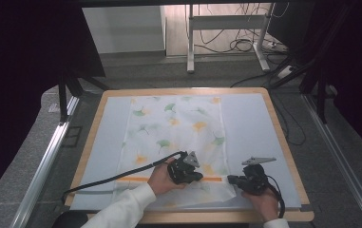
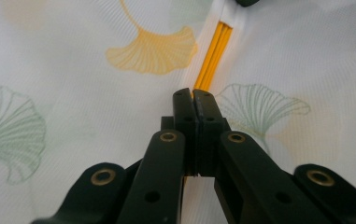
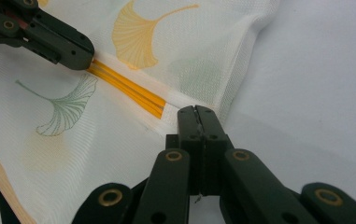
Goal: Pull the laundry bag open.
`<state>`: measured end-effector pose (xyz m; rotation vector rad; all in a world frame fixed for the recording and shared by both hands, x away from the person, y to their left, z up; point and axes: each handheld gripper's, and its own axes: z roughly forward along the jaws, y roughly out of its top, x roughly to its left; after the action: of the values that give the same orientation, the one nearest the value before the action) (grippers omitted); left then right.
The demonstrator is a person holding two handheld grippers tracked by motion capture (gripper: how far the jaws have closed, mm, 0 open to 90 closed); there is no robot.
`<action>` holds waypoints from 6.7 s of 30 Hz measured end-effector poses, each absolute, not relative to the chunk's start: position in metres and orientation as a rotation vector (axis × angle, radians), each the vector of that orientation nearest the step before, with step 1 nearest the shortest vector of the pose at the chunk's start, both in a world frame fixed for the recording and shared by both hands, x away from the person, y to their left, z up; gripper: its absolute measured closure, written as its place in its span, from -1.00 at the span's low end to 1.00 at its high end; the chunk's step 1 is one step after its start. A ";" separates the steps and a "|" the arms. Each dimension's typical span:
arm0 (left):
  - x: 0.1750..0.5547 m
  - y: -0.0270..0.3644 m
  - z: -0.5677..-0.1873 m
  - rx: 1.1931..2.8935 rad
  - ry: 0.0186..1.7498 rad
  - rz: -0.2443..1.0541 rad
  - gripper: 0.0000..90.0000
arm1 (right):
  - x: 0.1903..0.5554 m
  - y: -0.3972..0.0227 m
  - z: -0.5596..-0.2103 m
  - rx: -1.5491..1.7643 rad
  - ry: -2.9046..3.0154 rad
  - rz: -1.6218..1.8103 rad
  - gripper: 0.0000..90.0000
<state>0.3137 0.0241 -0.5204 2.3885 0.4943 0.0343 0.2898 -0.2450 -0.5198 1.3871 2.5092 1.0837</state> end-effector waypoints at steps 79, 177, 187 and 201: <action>0.302 0.102 -0.524 2.355 0.628 0.055 1.00 | 0.290 -0.245 -0.520 1.381 2.508 1.084 0.99; 0.298 0.148 -0.524 2.352 0.724 0.104 1.00 | 0.289 -0.244 -0.520 1.369 2.508 1.079 0.99; 0.296 0.171 -0.524 2.347 0.772 0.109 1.00 | 0.289 -0.245 -0.520 1.366 2.510 1.079 0.99; 0.286 0.228 -0.527 2.295 0.911 0.132 1.00 | 0.289 -0.244 -0.520 1.368 2.506 1.079 0.99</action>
<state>0.2861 0.2278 -0.5269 2.2955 0.9111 0.1323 0.2889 -0.2444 -0.5199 1.3675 2.5056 1.0789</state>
